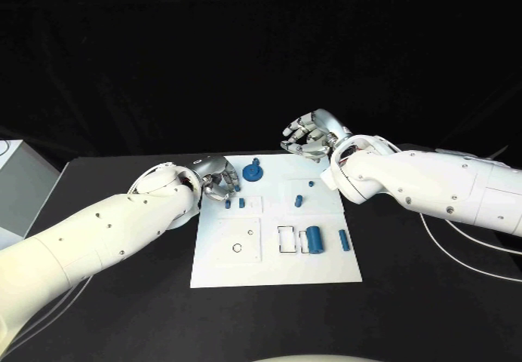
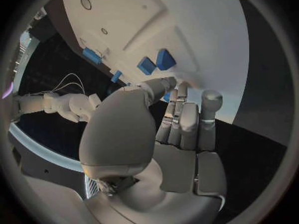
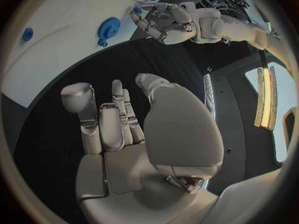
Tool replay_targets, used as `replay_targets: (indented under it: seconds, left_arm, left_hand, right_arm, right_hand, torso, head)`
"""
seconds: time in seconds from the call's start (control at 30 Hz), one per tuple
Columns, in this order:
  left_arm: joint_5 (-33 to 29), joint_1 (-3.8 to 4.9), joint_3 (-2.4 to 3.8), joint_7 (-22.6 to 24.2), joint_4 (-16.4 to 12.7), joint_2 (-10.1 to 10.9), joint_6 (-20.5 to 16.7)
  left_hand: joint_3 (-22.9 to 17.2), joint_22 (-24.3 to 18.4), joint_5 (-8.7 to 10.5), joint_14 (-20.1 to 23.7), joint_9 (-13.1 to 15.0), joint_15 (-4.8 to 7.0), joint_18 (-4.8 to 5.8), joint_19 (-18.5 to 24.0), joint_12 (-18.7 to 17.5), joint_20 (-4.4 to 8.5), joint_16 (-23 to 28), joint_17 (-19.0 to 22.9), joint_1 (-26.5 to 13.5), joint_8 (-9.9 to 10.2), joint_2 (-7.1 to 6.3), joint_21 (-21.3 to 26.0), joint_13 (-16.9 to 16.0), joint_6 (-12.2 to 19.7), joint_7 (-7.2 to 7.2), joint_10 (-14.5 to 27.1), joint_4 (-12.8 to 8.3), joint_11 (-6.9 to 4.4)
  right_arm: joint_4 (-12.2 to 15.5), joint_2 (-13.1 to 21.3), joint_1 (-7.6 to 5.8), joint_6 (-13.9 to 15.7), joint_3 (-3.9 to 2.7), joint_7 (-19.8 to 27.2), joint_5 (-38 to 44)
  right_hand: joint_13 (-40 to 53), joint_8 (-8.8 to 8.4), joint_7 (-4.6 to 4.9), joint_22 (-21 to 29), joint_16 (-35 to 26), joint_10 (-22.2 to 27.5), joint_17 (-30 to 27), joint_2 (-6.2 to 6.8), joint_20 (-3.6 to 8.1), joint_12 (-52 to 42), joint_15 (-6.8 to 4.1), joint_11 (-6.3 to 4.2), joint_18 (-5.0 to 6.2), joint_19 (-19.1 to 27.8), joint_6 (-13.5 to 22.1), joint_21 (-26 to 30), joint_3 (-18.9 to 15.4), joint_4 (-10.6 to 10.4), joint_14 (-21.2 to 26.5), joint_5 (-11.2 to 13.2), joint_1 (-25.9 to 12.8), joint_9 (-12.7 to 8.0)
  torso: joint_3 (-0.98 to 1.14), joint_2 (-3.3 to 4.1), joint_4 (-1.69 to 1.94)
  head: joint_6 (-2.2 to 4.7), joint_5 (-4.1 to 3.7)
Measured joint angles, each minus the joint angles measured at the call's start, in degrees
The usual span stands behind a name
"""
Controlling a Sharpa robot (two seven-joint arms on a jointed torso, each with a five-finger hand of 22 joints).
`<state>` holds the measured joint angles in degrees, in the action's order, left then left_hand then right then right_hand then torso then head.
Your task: Assemble the parts on the task board
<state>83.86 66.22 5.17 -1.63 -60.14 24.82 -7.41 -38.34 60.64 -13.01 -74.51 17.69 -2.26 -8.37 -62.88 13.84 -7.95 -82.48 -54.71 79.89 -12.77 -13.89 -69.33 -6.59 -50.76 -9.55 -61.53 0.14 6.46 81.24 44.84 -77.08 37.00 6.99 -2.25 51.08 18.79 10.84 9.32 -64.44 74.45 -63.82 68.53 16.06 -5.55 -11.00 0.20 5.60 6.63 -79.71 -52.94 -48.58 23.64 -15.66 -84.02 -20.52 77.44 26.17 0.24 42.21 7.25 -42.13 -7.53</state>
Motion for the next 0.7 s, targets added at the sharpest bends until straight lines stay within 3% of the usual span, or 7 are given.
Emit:
replay_targets:
  seconds: [0.53, 0.7]
  left_arm:
    - [-0.2, 0.03, 0.04, -0.3, -0.2, 0.6, -0.5]
    - [-0.4, -0.01, 0.45, -0.4, -0.6, 1.5, -1.0]
  left_hand:
    - [0.0, -0.5, 0.00, 0.4, -0.4, -0.42, 0.00, 0.2, -0.9, -0.25, 0.0, 0.4, -0.3, 1.1, -0.30, 0.4, 0.0, 1.6, 0.07, 0.6, 0.0, 0.21]
    - [0.0, -1.2, -0.01, 1.2, -0.6, -0.70, 0.00, 1.0, -1.6, -0.55, 0.3, 1.5, -0.3, 1.8, -0.30, 1.1, -0.1, 2.6, 0.10, 1.2, 0.0, 0.49]
  right_arm:
    - [0.0, 0.3, 0.00, -0.2, 0.01, -0.1, 0.1]
    - [-0.4, 0.8, 0.00, -1.6, 0.01, -0.2, 0.8]
  right_hand:
    - [-0.9, 0.00, 0.36, -0.1, 0.0, 0.6, 0.4, 0.00, -0.22, 0.8, 0.00, 0.21, 0.00, 0.2, 0.0, 0.0, -0.6, 0.3, 0.0, 0.2, 0.0, 0.0]
    - [-2.9, -0.79, 0.36, -5.4, 4.0, 0.6, 5.2, -0.10, -0.38, 1.6, 0.00, 0.21, 0.01, -2.7, 0.0, -8.3, 1.1, 3.2, 0.0, 2.4, 4.1, -0.1]
  torso:
    - [0.02, 0.02, -0.06]
    - [0.01, 0.00, -0.06]
  head:
    - [0.01, 0.01]
    - [0.08, -0.12]
